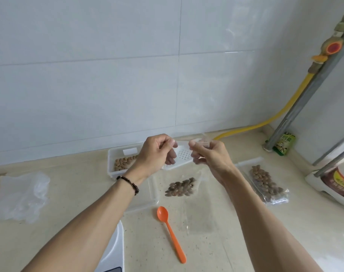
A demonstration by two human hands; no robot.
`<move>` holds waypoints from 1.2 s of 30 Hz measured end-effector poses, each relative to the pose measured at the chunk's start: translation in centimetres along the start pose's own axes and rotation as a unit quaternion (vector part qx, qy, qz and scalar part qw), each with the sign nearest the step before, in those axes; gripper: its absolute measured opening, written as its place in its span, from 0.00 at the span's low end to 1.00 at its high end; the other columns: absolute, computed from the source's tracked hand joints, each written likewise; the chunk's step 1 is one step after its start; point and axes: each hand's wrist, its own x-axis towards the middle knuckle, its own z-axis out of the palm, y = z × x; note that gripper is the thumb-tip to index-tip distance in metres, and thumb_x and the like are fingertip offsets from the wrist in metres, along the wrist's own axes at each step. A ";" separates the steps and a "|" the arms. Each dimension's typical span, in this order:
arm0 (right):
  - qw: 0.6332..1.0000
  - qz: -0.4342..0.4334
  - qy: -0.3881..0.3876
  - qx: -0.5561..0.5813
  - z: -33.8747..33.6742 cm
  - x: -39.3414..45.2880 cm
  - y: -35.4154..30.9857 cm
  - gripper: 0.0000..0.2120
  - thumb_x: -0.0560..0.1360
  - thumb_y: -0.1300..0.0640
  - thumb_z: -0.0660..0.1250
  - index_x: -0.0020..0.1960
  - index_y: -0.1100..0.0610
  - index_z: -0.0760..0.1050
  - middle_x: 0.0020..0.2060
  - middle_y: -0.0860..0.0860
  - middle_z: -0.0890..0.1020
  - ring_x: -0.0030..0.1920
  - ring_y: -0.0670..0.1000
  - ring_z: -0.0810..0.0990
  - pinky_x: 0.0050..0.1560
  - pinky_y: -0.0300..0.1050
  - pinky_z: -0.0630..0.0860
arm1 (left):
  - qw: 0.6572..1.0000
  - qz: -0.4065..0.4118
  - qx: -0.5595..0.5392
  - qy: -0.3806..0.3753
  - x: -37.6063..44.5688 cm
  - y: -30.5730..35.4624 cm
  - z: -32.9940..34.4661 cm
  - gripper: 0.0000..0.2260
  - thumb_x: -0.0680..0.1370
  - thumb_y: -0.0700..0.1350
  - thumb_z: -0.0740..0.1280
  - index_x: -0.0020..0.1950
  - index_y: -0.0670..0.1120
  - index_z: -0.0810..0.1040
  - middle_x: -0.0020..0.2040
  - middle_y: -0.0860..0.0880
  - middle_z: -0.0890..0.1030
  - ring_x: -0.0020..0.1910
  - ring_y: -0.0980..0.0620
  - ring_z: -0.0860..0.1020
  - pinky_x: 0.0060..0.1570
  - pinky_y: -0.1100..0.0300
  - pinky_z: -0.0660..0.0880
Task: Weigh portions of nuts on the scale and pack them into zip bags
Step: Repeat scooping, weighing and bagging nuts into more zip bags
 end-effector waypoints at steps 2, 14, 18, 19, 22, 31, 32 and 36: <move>0.997 0.055 -0.054 -0.003 -2.5 -0.3 1.2 0.15 0.68 0.46 0.77 0.44 0.57 0.79 0.38 0.55 0.84 0.38 0.49 0.80 0.46 0.45 0.74 | 1.000 -0.008 -0.019 0.017 0.8 0.3 2.0 0.11 0.83 0.42 0.60 0.44 0.40 0.77 0.30 0.49 0.79 0.28 0.50 0.79 0.30 0.58 0.76; 0.944 0.105 0.065 -0.305 -15.8 -1.5 5.1 0.10 0.74 0.50 0.72 0.41 0.56 0.80 0.35 0.51 0.83 0.37 0.51 0.82 0.40 0.46 0.78 | 0.946 -0.281 -0.130 -0.092 3.4 -2.3 16.3 0.28 0.78 0.42 0.69 0.74 0.41 0.59 0.52 0.40 0.82 0.42 0.44 0.84 0.38 0.56 0.79; 0.950 0.137 0.081 -0.267 -19.6 -1.4 7.2 0.11 0.74 0.53 0.72 0.37 0.55 0.75 0.30 0.47 0.78 0.33 0.49 0.76 0.36 0.45 0.73 | 0.947 -0.282 -0.077 -0.131 3.3 -3.4 21.1 0.18 0.75 0.33 0.70 0.52 0.46 0.63 0.53 0.37 0.80 0.40 0.46 0.81 0.41 0.56 0.78; 0.948 0.141 0.085 -0.273 -20.4 -1.2 7.8 0.06 0.73 0.54 0.72 0.45 0.55 0.78 0.37 0.49 0.81 0.39 0.49 0.79 0.42 0.47 0.77 | 0.950 -0.280 -0.070 -0.122 3.5 -3.7 22.0 0.18 0.74 0.32 0.70 0.45 0.47 0.62 0.53 0.37 0.79 0.39 0.47 0.80 0.39 0.58 0.78; 0.919 0.170 0.108 -0.339 -22.3 -0.6 10.3 0.24 0.74 0.56 0.71 0.69 0.59 0.72 0.60 0.54 0.80 0.54 0.52 0.80 0.46 0.45 0.80 | 0.952 -0.274 -0.036 -0.134 3.9 -5.1 24.4 0.24 0.73 0.32 0.71 0.40 0.53 0.58 0.51 0.41 0.76 0.37 0.49 0.80 0.39 0.57 0.80; 0.804 0.148 0.070 -0.571 -22.5 -1.2 14.9 0.15 0.75 0.53 0.66 0.60 0.55 0.77 0.55 0.56 0.79 0.57 0.59 0.76 0.56 0.52 0.75 | 0.898 -0.067 0.381 -0.208 2.8 -9.1 26.4 0.25 0.78 0.54 0.66 0.72 0.46 0.67 0.73 0.43 0.63 0.73 0.43 0.61 0.67 0.50 0.67; 0.795 0.132 0.071 -0.588 -22.4 -1.5 15.2 0.17 0.74 0.53 0.66 0.63 0.52 0.77 0.60 0.54 0.76 0.62 0.59 0.72 0.60 0.55 0.72 | 0.884 -0.047 0.402 -0.234 2.8 -9.6 26.4 0.26 0.79 0.55 0.65 0.74 0.47 0.66 0.76 0.44 0.60 0.76 0.43 0.57 0.71 0.48 0.63; 0.788 0.099 0.023 -0.608 -22.4 -1.9 15.5 0.18 0.74 0.50 0.64 0.64 0.48 0.78 0.65 0.49 0.74 0.64 0.55 0.68 0.62 0.56 0.66 | 0.858 -0.005 0.430 -0.281 3.1 -10.8 26.6 0.29 0.81 0.56 0.62 0.78 0.47 0.60 0.79 0.45 0.54 0.79 0.44 0.49 0.75 0.47 0.50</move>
